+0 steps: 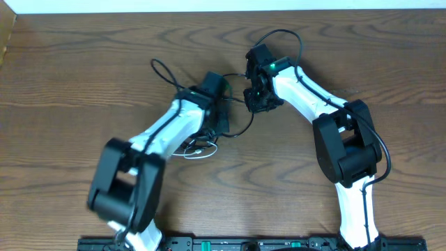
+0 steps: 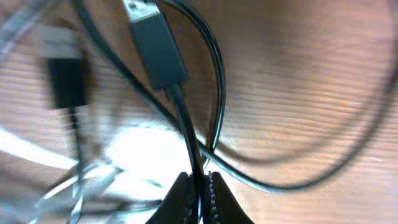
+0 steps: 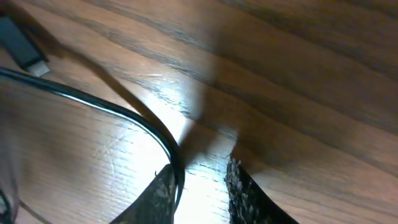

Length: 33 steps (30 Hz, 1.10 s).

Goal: Untangle cables

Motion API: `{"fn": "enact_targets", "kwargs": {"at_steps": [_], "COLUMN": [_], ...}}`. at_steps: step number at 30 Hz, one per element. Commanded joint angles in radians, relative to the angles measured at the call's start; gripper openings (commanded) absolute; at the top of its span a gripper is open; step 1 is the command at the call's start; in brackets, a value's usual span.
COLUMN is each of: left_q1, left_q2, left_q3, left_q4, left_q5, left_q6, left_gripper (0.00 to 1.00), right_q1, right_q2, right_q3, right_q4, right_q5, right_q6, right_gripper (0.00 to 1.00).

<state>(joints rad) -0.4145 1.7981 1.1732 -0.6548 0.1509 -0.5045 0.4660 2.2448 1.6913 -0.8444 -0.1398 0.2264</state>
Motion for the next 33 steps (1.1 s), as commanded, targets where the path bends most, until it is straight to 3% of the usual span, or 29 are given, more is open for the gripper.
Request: {"fn": "enact_targets", "kwargs": {"at_steps": [1,7,15,22,24,26,33], "left_q1": [0.029,0.070,0.078,0.077,0.078,0.078,0.078], "left_q2": [-0.114,-0.196,-0.174,-0.148,-0.148,-0.148,-0.148], "left_q3": [0.007,0.007,0.006,-0.004,-0.013,-0.020,-0.024], "left_q4": [-0.019,-0.049,-0.187,-0.302,-0.308,-0.309,-0.309], "left_q5": [-0.013,-0.014,-0.015,-0.105,-0.113,-0.126,-0.270], "left_q6": [0.023,0.034,0.037,0.037,0.037,0.037,0.035], "left_gripper": [0.07,0.07,0.08,0.08,0.22,0.30,0.34], "right_q1": [0.003,0.003,0.003,0.003,0.003,0.003,0.003], "right_q2": [0.046,0.046,0.046,0.046,0.046,0.046,0.046], "right_q3": [-0.048,-0.048,-0.048,-0.048,-0.048,-0.048,-0.048], "right_q4": [-0.005,-0.005,-0.005,-0.005,-0.005,-0.005,-0.022], "right_q5": [-0.020,-0.020,-0.020,-0.020,-0.020,-0.021,-0.053], "right_q6": [0.002,0.002,0.002,0.002,0.002,0.002,0.000], "right_gripper": [0.26,0.29,0.31,0.35,0.40,0.44,0.57]}}
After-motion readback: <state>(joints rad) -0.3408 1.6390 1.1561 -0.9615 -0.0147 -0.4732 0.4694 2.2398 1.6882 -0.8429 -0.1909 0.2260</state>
